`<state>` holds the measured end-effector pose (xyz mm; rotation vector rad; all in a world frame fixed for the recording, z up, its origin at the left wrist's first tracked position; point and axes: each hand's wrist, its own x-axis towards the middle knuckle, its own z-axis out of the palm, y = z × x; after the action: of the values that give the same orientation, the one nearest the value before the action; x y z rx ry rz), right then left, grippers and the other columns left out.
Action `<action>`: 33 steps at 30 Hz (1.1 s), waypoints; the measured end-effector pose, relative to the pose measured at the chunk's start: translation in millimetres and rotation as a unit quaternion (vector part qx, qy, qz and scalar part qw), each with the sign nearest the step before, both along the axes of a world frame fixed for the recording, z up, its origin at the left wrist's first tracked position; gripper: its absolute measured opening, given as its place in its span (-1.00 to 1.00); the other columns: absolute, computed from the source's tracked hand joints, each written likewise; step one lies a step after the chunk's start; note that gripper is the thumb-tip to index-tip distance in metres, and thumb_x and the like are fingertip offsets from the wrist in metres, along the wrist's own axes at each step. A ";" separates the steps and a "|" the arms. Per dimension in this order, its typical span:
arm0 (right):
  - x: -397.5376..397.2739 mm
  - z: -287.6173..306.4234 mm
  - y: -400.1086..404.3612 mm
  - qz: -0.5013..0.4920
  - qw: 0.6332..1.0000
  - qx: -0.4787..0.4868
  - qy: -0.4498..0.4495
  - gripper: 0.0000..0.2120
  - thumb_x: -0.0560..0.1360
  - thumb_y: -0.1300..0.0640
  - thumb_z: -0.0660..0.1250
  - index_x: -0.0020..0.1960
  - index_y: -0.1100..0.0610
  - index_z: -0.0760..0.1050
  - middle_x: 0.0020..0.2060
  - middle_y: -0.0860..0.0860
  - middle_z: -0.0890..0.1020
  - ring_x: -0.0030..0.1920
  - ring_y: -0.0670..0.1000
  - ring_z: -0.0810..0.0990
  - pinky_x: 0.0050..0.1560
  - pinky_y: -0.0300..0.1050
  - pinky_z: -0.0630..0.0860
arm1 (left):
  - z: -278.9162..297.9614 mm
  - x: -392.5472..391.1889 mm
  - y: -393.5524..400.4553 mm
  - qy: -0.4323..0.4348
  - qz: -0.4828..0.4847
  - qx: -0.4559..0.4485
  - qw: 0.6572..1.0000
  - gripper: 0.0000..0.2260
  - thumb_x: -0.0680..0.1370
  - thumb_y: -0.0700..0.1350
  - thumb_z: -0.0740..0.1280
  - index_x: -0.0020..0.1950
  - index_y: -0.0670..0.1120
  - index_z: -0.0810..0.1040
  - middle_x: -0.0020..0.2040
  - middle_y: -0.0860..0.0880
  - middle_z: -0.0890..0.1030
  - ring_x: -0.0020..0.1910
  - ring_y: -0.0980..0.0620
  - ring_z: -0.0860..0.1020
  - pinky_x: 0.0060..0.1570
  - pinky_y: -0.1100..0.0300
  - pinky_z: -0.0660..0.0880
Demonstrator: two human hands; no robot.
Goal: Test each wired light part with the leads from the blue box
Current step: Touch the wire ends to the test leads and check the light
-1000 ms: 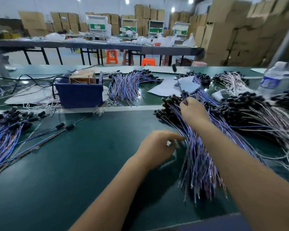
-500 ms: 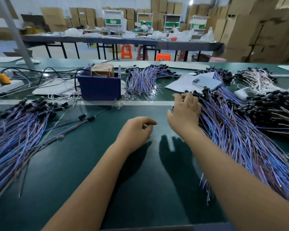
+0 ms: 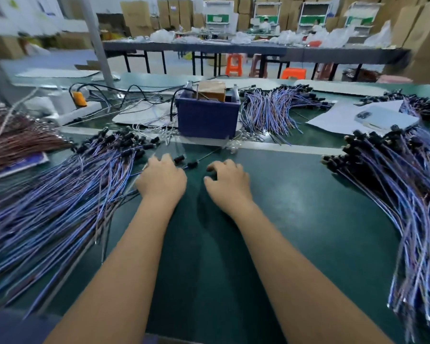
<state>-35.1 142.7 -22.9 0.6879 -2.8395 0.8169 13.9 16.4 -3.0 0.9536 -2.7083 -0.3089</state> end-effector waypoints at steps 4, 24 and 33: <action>-3.0 0.8 6.8 0.015 0.996 -0.078 -0.037 -0.74 0.54 0.04 0.23 0.20 0.01 0.53 0.14 0.01 0.53 0.20 0.09 0.40 0.25 0.01 0.32 | -0.8 -14.6 0.3 -0.016 0.008 0.001 1.000 -0.69 0.61 -0.14 0.10 0.32 -0.14 0.42 0.36 -0.18 0.35 0.20 -0.24 0.48 -0.06 -0.01 0.30; -1.8 19.9 28.5 0.100 0.762 -0.526 -0.365 -0.66 0.69 0.02 -0.03 0.15 0.16 0.46 -0.29 0.13 0.66 -0.34 0.07 0.64 -0.26 -0.15 0.56 | 7.9 -18.3 48.7 0.449 -0.250 0.550 0.658 -0.76 0.47 -0.25 0.26 -0.20 -0.07 0.72 -0.13 -0.09 0.69 -0.12 0.03 0.63 -0.04 0.25 0.54; -10.4 22.6 37.8 0.076 0.692 -0.591 -0.408 -0.69 0.66 0.02 0.07 -0.01 0.18 0.51 -0.30 0.12 0.62 -0.28 0.09 0.57 -0.11 -0.02 0.50 | 18.8 -0.8 54.6 0.091 -0.384 0.745 0.538 -0.59 0.45 0.07 0.25 -0.49 -0.16 0.55 -0.40 -0.09 0.54 -0.43 0.03 0.48 -0.43 0.30 0.46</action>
<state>-45.6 180.5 -0.4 0.3198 -1.8240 3.0949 13.1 71.0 15.8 -0.3301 -1.8416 -2.8463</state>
